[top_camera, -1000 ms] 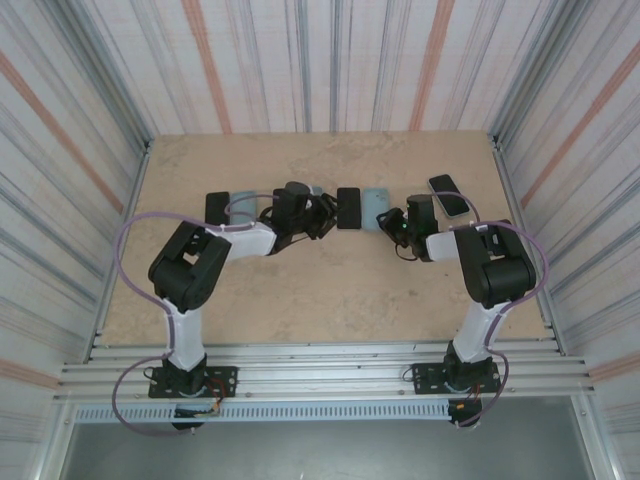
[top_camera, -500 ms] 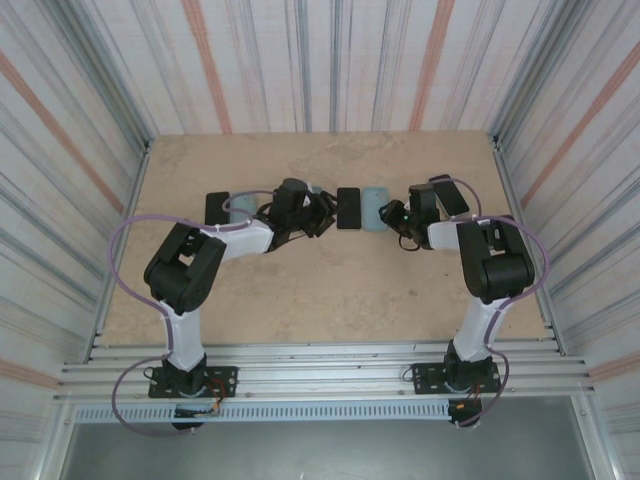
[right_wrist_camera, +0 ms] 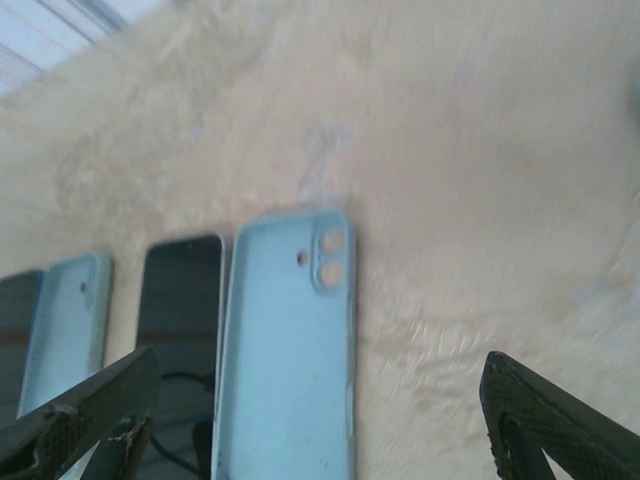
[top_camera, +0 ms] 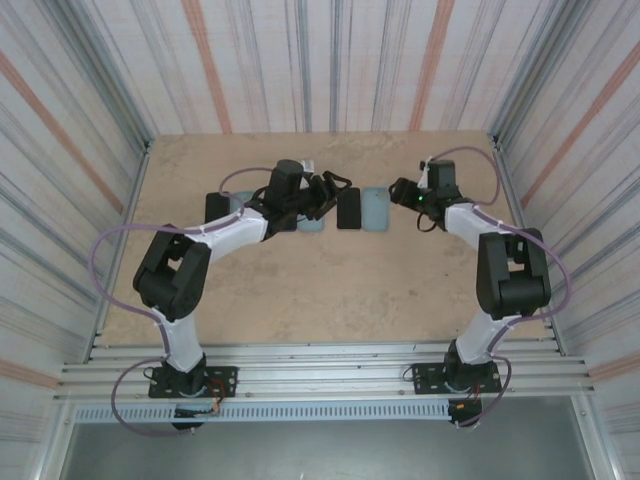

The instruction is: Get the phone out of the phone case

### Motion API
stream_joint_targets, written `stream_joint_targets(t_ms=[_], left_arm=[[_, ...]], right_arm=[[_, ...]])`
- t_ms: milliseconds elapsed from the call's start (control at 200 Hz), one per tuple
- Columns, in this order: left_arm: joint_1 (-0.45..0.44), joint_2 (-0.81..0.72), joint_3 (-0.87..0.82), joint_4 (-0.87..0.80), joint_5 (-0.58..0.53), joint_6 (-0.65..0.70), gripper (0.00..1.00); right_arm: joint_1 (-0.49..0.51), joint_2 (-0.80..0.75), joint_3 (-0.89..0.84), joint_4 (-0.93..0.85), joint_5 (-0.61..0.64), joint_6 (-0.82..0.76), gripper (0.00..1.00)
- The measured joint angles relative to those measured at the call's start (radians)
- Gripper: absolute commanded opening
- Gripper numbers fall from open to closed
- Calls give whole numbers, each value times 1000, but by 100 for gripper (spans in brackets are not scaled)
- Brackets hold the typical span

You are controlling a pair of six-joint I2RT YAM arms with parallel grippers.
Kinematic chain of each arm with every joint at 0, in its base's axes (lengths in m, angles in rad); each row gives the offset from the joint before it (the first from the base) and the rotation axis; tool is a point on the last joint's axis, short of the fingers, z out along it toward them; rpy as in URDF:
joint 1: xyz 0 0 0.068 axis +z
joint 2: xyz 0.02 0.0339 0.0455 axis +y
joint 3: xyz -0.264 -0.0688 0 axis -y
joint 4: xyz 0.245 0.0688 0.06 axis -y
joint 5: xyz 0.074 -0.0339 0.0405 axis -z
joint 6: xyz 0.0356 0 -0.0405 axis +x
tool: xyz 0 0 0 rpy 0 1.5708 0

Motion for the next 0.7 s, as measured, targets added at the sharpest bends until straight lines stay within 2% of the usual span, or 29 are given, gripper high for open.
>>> stream_joint_targets(t_ms=[65,90,115,446,701], left_arm=[[0,-2,10,3,14,3,85],[0,-2,10,2,18,6,85],[0,-2,10,2,21,7,85],[0,-13,-3,23,75,-11,87],[7,-48,-5,29,120,-18,87]], right_arm=[[-36,-10,50,-38,-3,-58,91],[-50,-13,66,-53,-3,-79,98],[-64,-17,78,-66,-2,-105,100],[-222,-8,143,-259,-3,-403,99],[-270,140,278,-362,1,-604,99]])
